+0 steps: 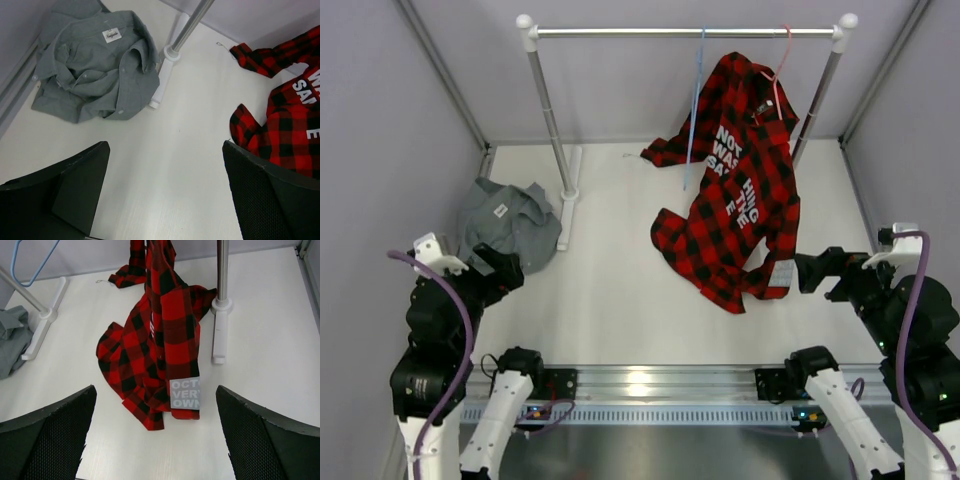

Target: Place the shirt on the hanger

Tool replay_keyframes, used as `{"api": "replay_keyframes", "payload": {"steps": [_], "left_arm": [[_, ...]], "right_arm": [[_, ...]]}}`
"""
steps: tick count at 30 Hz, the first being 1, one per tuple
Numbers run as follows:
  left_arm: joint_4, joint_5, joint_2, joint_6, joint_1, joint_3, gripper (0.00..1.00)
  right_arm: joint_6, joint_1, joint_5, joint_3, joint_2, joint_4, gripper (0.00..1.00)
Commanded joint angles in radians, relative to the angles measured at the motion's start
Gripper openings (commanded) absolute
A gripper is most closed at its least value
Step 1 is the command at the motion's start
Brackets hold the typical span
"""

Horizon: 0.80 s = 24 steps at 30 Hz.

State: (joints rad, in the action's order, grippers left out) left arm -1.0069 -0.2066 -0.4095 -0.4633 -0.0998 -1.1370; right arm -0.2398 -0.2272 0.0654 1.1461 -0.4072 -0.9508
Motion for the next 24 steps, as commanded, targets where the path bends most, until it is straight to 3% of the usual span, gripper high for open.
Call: {"api": "replay_keyframes", "payload": {"steps": [1,5,7,12,14,15,17,19,24], "left_arm": [[0.001,-0.068,-0.087,-0.105,-0.003,0.012,0.98],[0.014,-0.166,-0.233,-0.217,-0.003,0.029,0.98],[0.036,-0.279,-0.325,-0.308,-0.003,0.04,0.98],[0.141,-0.488,-0.538,-0.365,0.043,0.013,0.98],[0.191,-0.467,-0.677,-0.347,0.092,-0.023,0.98],[0.214,-0.43,-0.722,-0.336,0.174,-0.049,0.98],[0.249,-0.222,-0.816,-0.316,0.251,-0.081,0.98],[0.254,-0.136,-0.957,-0.296,0.314,-0.139,0.98],[0.219,-0.158,-1.135,-0.264,0.347,-0.193,0.98]], "right_arm": [[-0.016,-0.014,-0.022,0.029,-0.007,0.018,0.99],[-0.023,-0.015,-0.055,0.023,0.007,0.044,0.99],[-0.023,-0.015,-0.094,0.021,0.008,0.053,0.99],[-0.033,-0.015,-0.182,0.001,0.022,0.084,0.99],[-0.045,-0.015,-0.228,-0.028,0.034,0.116,1.0],[-0.05,-0.014,-0.261,-0.035,0.039,0.125,1.0],[-0.056,-0.015,-0.285,-0.052,0.044,0.136,0.99],[-0.055,-0.015,-0.294,-0.06,0.048,0.136,0.99],[-0.052,-0.014,-0.292,-0.108,0.082,0.171,0.99]]}}
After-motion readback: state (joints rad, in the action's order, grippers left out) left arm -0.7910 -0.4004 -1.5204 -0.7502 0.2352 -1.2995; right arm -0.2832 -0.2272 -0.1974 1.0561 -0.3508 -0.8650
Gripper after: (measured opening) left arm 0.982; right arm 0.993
